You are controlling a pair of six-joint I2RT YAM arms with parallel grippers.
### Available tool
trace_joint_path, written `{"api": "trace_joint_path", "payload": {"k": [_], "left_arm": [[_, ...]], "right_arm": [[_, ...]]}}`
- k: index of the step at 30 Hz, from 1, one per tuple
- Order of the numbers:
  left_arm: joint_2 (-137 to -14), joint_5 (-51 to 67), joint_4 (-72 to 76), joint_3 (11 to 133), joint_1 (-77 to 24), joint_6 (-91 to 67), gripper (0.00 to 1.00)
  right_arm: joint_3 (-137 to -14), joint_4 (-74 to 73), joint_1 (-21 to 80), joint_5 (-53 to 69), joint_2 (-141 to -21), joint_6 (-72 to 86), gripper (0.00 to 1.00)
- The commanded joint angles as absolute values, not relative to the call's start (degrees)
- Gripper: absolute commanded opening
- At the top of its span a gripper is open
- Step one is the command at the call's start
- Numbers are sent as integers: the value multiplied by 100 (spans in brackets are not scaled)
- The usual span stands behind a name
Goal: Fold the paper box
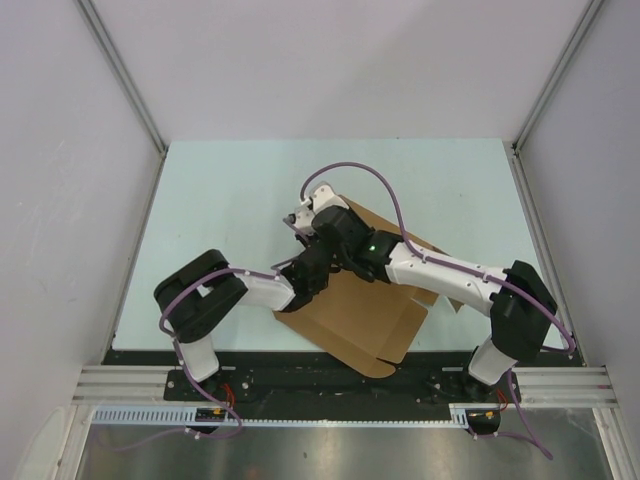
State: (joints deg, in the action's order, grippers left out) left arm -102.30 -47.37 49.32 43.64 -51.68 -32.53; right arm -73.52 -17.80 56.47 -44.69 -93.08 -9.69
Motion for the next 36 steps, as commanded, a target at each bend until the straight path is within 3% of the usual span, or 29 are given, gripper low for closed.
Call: {"api": "trace_joint_path", "payload": {"k": [1,4,9,10,13,14,21,29,32,36], "left_arm": [[-10345,-4343,4779,3745,-5080,-3130,0],[-10336,-3982,5115,3577,-5036,-3041,3],[-10380,-3534,5878,3314,-4992,-2804,41],[-10380,-3446,5958,3296,-4983,-2786,54],[-10424,-3305,6292,3173,-4975,-2769,74],[-10450,-3261,6423,3129,-4975,-2751,77],[-10599,-3217,6838,3137,-4975,-2707,78],[-10819,-2901,6820,3542,-4738,-3137,59],[-10890,-2602,6899,3595,-4615,-3348,60],[-10925,-2233,6987,3691,-4474,-3445,71]], "right_arm": [[-7321,-1890,5801,-3973,-9246,-659,0],[-7321,-1934,5792,-3973,-9229,-650,0],[-7321,-1960,5774,-3938,-9211,-668,0],[-7321,-1969,5766,-3929,-9202,-659,0],[-7321,-1986,5766,-3902,-9193,-659,0],[-7321,-1978,5766,-3894,-9185,-650,0],[-7321,-2004,5695,-3736,-9141,-598,0],[-7321,-1995,5669,-3499,-9062,-527,0],[-7321,-2004,5651,-3384,-9035,-492,0],[-7321,-2013,5643,-3252,-9035,-457,0]]}}
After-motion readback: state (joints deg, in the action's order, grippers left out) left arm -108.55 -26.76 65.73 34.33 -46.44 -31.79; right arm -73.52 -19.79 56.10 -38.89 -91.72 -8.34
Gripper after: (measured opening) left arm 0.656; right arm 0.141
